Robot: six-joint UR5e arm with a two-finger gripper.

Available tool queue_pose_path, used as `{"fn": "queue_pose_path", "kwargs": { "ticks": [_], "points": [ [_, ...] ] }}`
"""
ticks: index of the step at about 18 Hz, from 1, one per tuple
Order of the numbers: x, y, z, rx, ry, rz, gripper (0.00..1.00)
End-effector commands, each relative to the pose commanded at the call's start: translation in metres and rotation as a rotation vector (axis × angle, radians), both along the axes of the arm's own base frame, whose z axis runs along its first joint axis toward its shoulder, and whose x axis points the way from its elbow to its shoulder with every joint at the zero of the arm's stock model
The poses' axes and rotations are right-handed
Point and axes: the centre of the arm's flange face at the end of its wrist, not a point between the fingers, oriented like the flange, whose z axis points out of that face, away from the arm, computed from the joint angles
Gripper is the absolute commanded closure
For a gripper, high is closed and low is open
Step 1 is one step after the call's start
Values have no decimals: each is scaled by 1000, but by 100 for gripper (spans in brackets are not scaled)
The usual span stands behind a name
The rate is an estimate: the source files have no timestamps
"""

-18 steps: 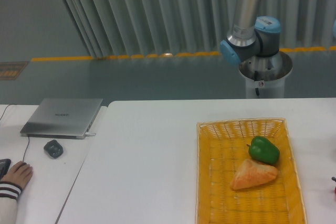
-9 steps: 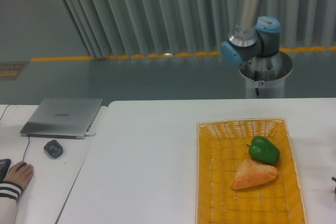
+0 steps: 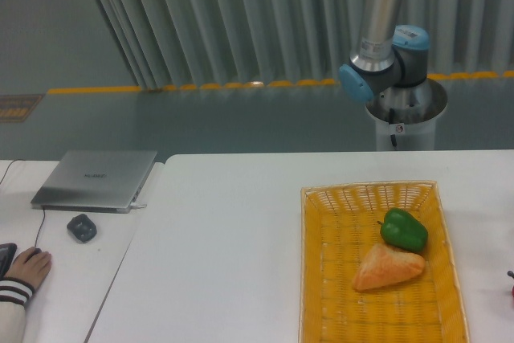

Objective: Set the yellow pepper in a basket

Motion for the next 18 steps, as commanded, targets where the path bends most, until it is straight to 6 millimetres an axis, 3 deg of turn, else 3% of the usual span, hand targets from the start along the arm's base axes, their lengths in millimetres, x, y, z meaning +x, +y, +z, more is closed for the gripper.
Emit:
{"fn": "queue_pose_path", "kwargs": {
  "ticks": [7, 11, 18],
  "points": [
    [-19, -38, -3, 21, -15, 361, 0],
    [-24, -39, -9, 40, -34, 665, 0],
    [-50, -41, -30, 122, -29, 971, 0]
  ]
}}
